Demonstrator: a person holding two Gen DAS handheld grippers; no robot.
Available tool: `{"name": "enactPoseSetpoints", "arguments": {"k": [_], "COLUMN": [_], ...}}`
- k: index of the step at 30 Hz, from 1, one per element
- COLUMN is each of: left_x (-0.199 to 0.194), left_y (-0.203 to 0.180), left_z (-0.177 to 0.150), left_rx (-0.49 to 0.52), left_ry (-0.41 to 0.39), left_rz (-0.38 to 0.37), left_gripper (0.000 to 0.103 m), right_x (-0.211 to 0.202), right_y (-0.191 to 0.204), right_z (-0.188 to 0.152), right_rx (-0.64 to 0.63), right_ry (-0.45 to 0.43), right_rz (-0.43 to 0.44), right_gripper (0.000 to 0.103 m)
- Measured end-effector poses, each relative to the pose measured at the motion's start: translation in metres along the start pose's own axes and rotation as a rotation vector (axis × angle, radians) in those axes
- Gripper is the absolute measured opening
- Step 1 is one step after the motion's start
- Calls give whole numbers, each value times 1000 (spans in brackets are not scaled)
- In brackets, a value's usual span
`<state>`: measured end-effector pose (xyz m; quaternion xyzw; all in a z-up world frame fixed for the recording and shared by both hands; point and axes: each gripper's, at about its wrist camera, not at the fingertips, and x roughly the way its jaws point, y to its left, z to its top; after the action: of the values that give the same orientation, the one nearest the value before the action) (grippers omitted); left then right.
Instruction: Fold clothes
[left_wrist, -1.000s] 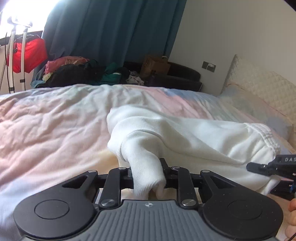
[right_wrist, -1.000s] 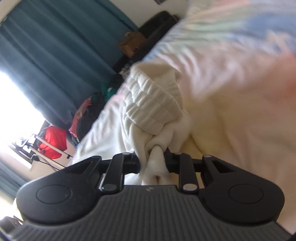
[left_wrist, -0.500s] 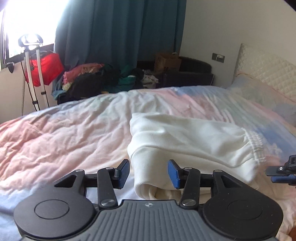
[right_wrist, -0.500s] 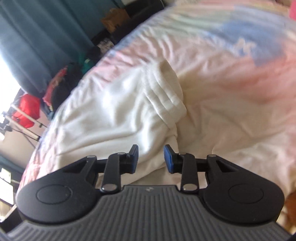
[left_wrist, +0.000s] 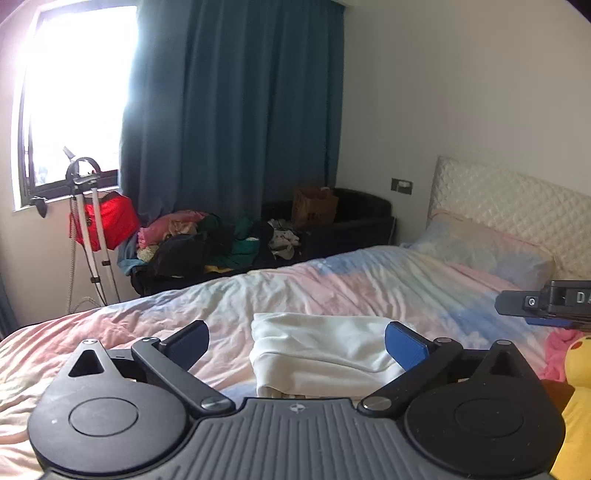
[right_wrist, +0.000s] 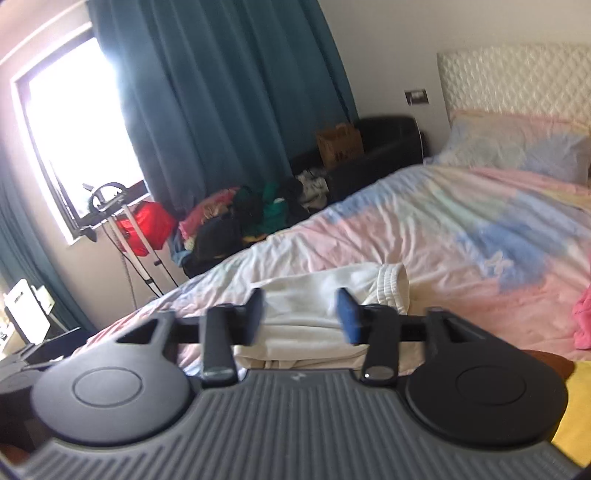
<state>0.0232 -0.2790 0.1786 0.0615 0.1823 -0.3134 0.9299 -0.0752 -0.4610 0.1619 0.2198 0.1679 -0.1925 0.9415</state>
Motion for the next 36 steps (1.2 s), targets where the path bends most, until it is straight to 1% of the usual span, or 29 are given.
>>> {"name": "enactPoseSetpoints", "arguments": {"k": [2,5,7,8,11,12,15,17,22,23,27,30,33,36], "left_x": [-28,-61,-77,-85,-98,-102,-108,-110,-109,-108,-102,-94,-88,-84], "left_y": [-1,3,3,3,3,3,8,12,13,14,22,27,28,25], "left_z": [0,-4,-10,-13,-27,-33,-49,-59,-86,-92,-111,-121,-129,-136], "left_rx": [-3,-54,-42,-35,-16,-18,-50,-66,-35,-33,-53,-74,-48,-31], "left_ry": [-40,-60,-82,-93,-122,-125,-125,-126,-126,-124,-119,-106,-77,-74], "left_rz": [6,-16,-11,-4,60,65,48,54,96,96,101,131,128,116], "left_gripper": [103,103,103,103,103,103,103,103,103,103,103,103,103,103], "right_x": [-25,-56,-71,-77,-86,-87,-81,-76,-64,-62,-51,-45,-39,-32], "right_y": [6,15,18,20,25,27,27,26,22,22,20,19,17,16], "right_z": [-2,-7,-13,-18,-37,-45,-67,-81,-115,-121,-139,-151,-162,-174], "right_rx": [-24,-71,-85,-97,-148,-164,-192,-198,-205,-205,-209,-214,-219,-223], "right_ry": [-29,-66,-99,-118,-180,-194,-195,-196,-204,-206,-206,-198,-191,-184], "right_rz": [18,34,41,44,33,26,22,19,10,8,-4,-13,-22,-30], "right_gripper": [85,86,86,86,86,86,86,86,86,86,86,86,86,86]}}
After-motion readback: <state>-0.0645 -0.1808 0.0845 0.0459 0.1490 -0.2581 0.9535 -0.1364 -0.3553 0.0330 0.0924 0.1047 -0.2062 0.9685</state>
